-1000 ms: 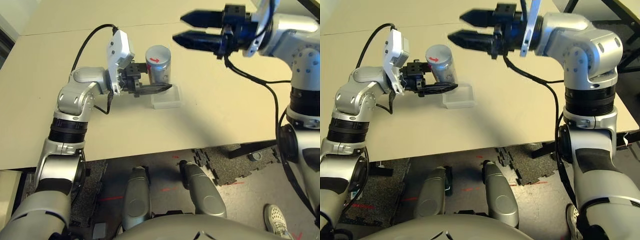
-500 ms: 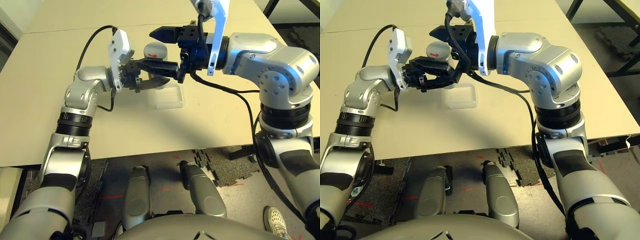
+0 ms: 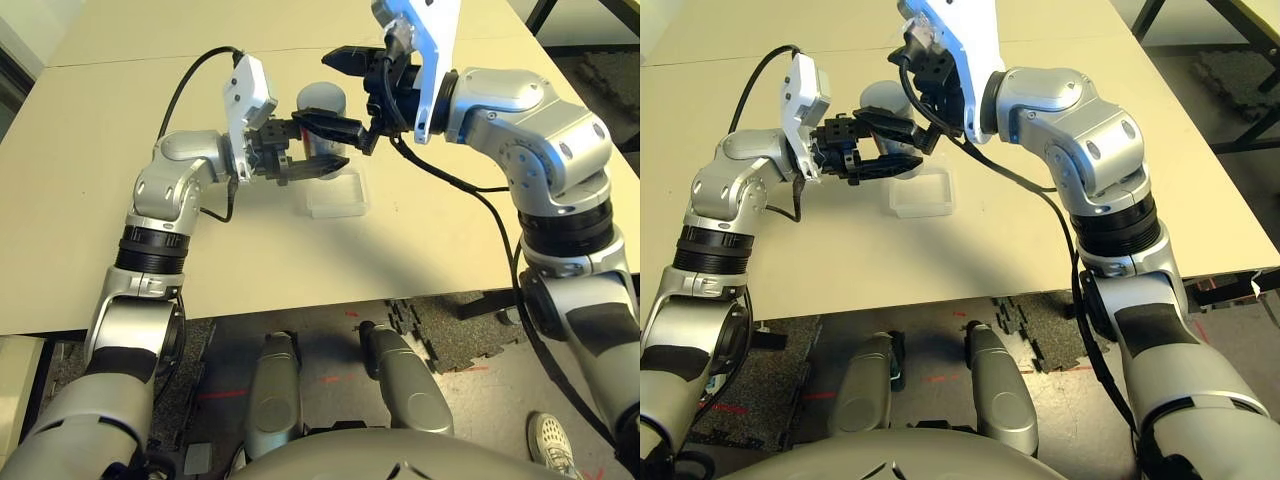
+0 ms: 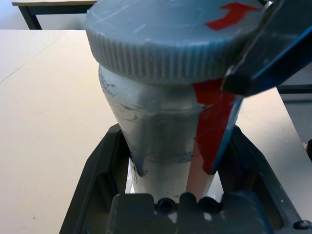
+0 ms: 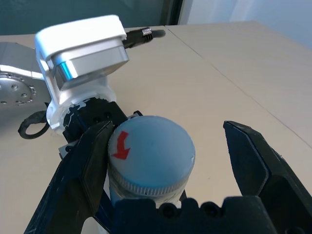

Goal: Pour the medicine from the bottle into the box.

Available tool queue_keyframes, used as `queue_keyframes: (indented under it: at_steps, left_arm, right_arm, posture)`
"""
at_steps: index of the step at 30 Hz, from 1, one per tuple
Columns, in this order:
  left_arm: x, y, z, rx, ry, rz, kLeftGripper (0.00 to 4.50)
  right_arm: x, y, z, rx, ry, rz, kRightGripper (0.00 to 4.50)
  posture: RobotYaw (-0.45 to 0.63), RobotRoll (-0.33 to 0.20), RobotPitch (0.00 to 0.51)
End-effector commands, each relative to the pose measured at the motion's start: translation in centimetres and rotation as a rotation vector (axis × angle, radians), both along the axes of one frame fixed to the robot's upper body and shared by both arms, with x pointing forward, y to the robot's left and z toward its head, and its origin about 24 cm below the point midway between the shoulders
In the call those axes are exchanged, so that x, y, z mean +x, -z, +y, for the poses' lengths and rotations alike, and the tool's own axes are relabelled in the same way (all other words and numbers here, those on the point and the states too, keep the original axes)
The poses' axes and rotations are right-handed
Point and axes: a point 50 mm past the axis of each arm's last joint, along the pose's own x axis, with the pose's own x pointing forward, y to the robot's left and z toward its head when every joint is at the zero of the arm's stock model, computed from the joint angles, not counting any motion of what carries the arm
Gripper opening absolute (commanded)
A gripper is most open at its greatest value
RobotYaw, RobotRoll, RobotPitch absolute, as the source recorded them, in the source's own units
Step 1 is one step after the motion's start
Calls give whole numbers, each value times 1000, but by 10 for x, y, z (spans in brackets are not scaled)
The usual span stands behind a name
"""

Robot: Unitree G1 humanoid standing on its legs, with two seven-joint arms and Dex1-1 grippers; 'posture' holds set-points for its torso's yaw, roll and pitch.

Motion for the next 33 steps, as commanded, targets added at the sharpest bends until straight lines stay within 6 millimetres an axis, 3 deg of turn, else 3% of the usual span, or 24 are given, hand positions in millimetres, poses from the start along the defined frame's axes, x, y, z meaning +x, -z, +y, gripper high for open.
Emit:
queue_keyframes:
  at_steps: [1, 10, 15, 21, 27, 33]
  left_arm:
    - [-4, -4, 0, -3, 12, -21, 2773]
    - [-2, -1, 8, 6, -18, -15, 2773]
    - [0, -1, 11, 7, -28, -15, 2773]
    - [4, -1, 8, 11, -23, -18, 2773]
    - [6, -2, 2, 8, -7, -25, 2773]
    - [5, -3, -1, 7, 5, -28, 2773]
  right_arm:
    - [4, 3, -14, 24, 49, 34, 4500]
    - [3, -8, -65, 108, 184, 83, 4500]
    - [-8, -3, -79, 118, 200, 135, 4500]
    - [-20, -5, -54, 138, 84, 151, 4500]
    - [-16, -9, -19, 135, 3, 116, 4500]
    - [-9, -11, -5, 122, -35, 90, 4500]
  posture:
    - [23, 0, 191]
    - [15, 0, 190]
    - [2, 0, 186]
    - [-14, 0, 178]
    - [-12, 0, 176]
    - [2, 0, 178]
